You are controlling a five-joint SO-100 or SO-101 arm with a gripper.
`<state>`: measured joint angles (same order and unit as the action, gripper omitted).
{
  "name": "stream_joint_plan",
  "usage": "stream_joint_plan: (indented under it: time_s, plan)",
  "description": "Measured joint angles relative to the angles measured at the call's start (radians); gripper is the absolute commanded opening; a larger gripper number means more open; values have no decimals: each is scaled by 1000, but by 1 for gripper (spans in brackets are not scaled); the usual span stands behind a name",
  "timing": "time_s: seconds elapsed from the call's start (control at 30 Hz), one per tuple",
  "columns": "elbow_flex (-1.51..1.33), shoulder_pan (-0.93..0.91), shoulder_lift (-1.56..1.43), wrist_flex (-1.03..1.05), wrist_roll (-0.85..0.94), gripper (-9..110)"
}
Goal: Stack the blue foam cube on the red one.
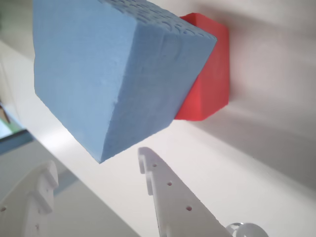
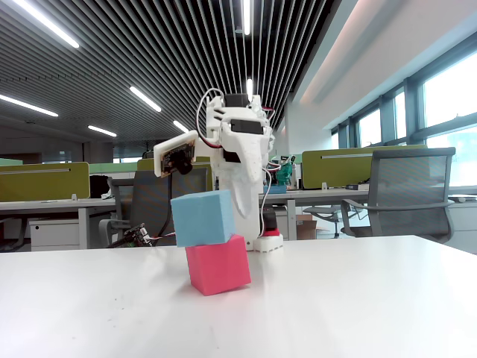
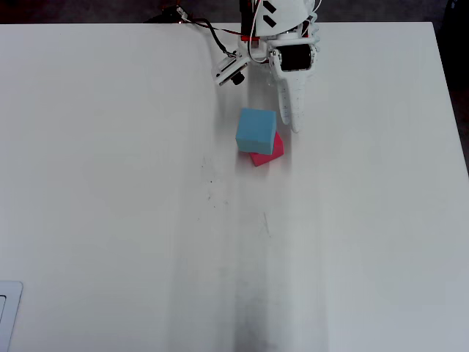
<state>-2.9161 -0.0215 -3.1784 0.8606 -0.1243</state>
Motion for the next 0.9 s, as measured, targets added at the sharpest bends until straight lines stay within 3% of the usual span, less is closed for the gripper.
stream_joint_plan:
  time_s: [0.9]
  plan:
    - [-35, 0, 0, -106, 0, 22]
